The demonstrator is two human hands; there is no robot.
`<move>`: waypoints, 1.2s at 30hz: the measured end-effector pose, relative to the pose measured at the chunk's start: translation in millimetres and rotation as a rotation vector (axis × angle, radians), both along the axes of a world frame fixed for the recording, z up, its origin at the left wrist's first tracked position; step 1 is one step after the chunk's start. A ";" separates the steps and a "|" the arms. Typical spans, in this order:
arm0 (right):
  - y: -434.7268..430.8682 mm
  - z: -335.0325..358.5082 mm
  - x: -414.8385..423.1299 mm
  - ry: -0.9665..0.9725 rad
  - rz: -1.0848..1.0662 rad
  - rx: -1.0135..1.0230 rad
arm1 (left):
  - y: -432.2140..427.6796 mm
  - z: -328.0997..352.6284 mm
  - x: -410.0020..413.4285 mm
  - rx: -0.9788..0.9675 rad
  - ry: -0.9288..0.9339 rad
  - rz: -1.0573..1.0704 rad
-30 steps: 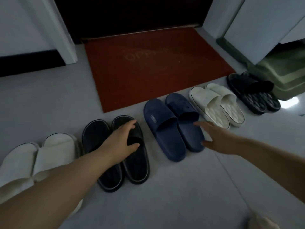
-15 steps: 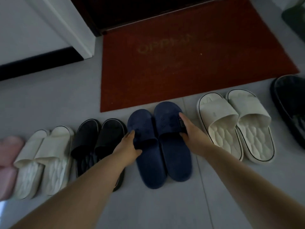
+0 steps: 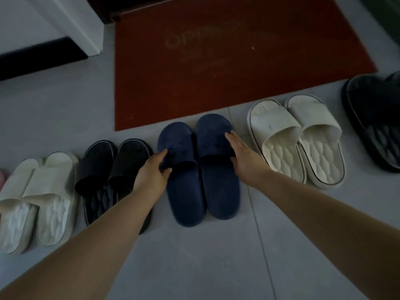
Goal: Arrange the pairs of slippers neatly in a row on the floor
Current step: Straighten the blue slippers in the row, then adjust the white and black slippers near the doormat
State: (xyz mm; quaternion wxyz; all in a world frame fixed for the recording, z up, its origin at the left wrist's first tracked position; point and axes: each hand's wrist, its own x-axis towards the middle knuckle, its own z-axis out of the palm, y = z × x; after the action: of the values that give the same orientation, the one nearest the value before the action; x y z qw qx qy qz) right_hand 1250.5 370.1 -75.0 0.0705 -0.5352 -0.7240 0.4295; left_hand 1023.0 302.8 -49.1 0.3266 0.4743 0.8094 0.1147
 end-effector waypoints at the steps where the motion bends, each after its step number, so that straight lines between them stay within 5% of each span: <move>1: -1.2 -0.3 1.9 0.001 -0.009 -0.006 | 0.8 -1.5 1.6 0.004 0.006 -0.006; 7: 1.2 4.8 26.1 -0.041 -0.009 0.024 | 15.0 7.9 12.5 -0.153 0.121 -0.075; 10: 8.0 18.6 52.6 0.056 -0.188 0.150 | 30.7 17.5 39.4 -0.077 0.161 -0.177; 14: 31.1 29.2 123.1 -0.068 -0.528 0.337 | 60.9 22.5 105.8 0.113 -0.152 -0.331; 17: 44.7 24.1 180.6 -0.287 -0.622 0.179 | 89.5 15.0 161.9 0.109 -0.227 -0.416; 22: 44.1 -1.1 207.5 -0.255 -0.615 0.000 | 125.6 -5.0 213.6 -0.120 -0.124 -0.323; 27: 36.6 -11.9 201.3 -0.072 -0.632 0.077 | 118.6 -16.6 212.3 -0.038 -0.103 -0.328; 36: 46.2 -13.9 210.7 -0.120 -0.666 0.137 | 118.2 -15.9 221.0 0.049 -0.177 -0.358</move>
State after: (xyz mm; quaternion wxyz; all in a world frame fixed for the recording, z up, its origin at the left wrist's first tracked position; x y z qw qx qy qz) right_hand 1461.1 416.4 -88.8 0.2002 -0.7605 -0.5395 0.3009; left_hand 1244.1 421.0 -64.9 0.3999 0.6065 0.6773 0.1159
